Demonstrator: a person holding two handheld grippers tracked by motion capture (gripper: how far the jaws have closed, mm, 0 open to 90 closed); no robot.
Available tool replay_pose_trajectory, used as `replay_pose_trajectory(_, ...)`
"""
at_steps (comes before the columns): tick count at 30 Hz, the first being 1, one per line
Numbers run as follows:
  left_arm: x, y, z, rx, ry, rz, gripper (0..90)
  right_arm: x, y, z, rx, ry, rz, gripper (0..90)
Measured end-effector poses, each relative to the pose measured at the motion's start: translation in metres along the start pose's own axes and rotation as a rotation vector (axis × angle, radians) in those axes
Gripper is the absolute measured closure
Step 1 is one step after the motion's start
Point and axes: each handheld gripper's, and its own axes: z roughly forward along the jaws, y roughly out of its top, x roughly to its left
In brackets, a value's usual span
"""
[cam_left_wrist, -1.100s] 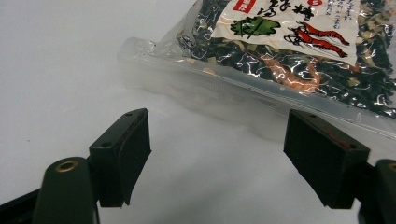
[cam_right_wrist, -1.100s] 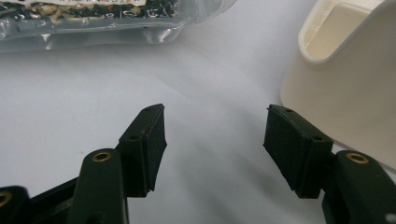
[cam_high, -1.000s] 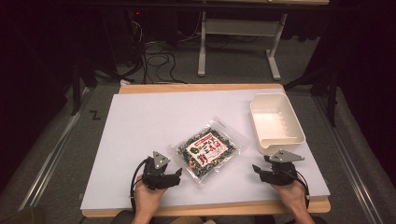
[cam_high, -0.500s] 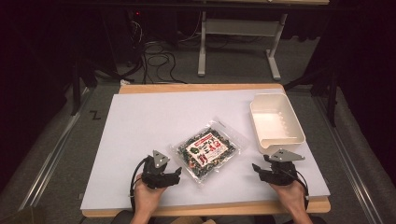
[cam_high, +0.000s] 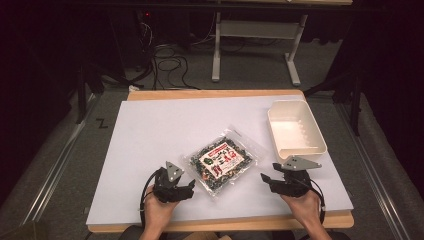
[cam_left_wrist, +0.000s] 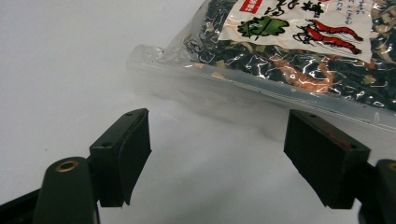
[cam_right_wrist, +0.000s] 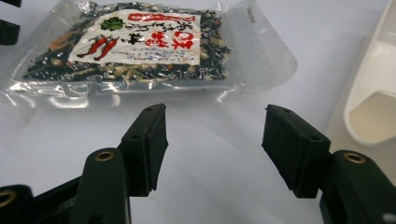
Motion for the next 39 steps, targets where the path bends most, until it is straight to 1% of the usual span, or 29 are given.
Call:
replay_pose_trajectory(1, 0.001, 0.0, 0.001, -0.001, 0.0, -0.005, 23.3, 0.0, 0.003, 0.003, 0.008, 0.014, 0.011, 41.4)
replay_pose_trajectory(3, 0.001, 0.0, 0.0, -0.001, 0.0, -0.007, 23.3, 0.001, 0.007, 0.004, 0.013, 0.016, 0.015, 42.8)
replay_pose_trajectory(4, 0.001, 0.0, 0.0, -0.001, 0.0, -0.007, 23.3, 0.001, 0.007, 0.004, 0.013, 0.016, 0.015, 42.8)
replay_pose_trajectory(5, 0.0, 0.0, 0.0, 0.0, -0.003, -0.005, 23.3, 0.001, 0.01, 0.005, 0.017, 0.012, 0.004, 44.9)
replay_pose_trajectory(7, -0.001, -0.001, 0.001, 0.002, -0.002, -0.003, 23.3, 0.0, 0.013, 0.004, 0.002, 0.004, 0.002, 46.3)
replay_pose_trajectory(11, -0.001, -0.001, 0.001, -0.001, -0.002, -0.005, 23.3, -0.001, 0.016, 0.004, -0.017, 0.006, 0.005, 46.3)
replay_pose_trajectory(14, -0.001, -0.001, 0.0, 0.001, -0.004, -0.009, 23.3, -0.002, 0.018, 0.004, -0.02, 0.002, 0.004, 46.1)
replay_pose_trajectory(15, -0.002, 0.0, 0.001, 0.0, -0.003, -0.005, 23.3, -0.005, 0.02, 0.003, -0.015, 0.001, -0.001, 46.3)
replay_pose_trajectory(17, -0.002, 0.0, 0.001, 0.006, -0.007, 0.0, 23.3, -0.007, 0.024, 0.002, -0.02, 0.008, 0.007, 46.5)
replay_pose_trajectory(20, -0.003, -0.001, 0.001, 0.0, -0.009, 0.001, 23.3, -0.009, 0.028, 0.002, -0.027, 0.009, 0.01, 46.5)
replay_pose_trajectory(21, -0.002, -0.001, 0.001, 0.006, -0.008, 0.0, 23.3, -0.011, 0.032, 0.004, -0.023, 0.014, 0.016, 45.8)
replay_pose_trajectory(22, -0.002, -0.001, 0.001, 0.006, -0.008, 0.0, 23.3, -0.011, 0.032, 0.004, -0.023, 0.014, 0.016, 45.8)
replay_pose_trajectory(23, -0.002, -0.001, 0.001, 0.005, -0.008, -0.004, 23.3, -0.013, 0.035, 0.007, -0.009, 0.019, 0.018, 45.0)
replay_pose_trajectory(24, -0.002, -0.001, 0.0, -0.001, -0.007, -0.007, 23.3, -0.013, 0.035, 0.007, -0.009, 0.019, 0.018, 45.0)
replay_pose_trajectory(26, -0.002, -0.001, 0.001, 0.005, -0.006, -0.001, 23.4, -0.017, 0.042, 0.012, 0.021, 0.028, 0.022, 47.1)
replay_pose_trajectory(27, -0.002, -0.001, 0.001, 0.005, -0.006, -0.001, 23.3, -0.017, 0.042, 0.012, 0.021, 0.028, 0.022, 47.1)
replay_pose_trajectory(29, -0.003, -0.001, 0.001, 0.001, -0.009, 0.004, 23.3, -0.021, 0.048, 0.015, 0.019, 0.039, 0.035, 47.9)
replay_pose_trajectory(32, -0.003, -0.001, 0.001, 0.006, -0.01, 0.002, 23.3, -0.023, 0.053, 0.018, 0.026, 0.047, 0.04, 46.9)
replay_pose_trajectory(33, -0.002, -0.001, 0.001, 0.001, -0.009, -0.005, 23.4, -0.023, 0.055, 0.019, 0.03, 0.046, 0.045, 46.4)
replay_pose_trajectory(35, -0.002, 0.0, 0.0, -0.001, -0.009, -0.004, 23.4, -0.026, 0.059, 0.023, 0.036, 0.045, 0.047, 44.8)
replay_pose_trajectory(37, -0.002, 0.0, 0.001, 0.008, -0.008, 0.002, 23.3, -0.028, 0.062, 0.026, 0.043, 0.033, 0.05, 44.4)
replay_pose_trajectory(38, -0.002, 0.0, 0.001, 0.008, -0.008, 0.002, 23.3, -0.028, 0.062, 0.026, 0.043, 0.033, 0.05, 44.4)
replay_pose_trajectory(39, -0.003, -0.001, 0.0, 0.004, -0.009, 0.001, 23.3, -0.029, 0.066, 0.028, 0.031, 0.023, 0.049, 45.1)
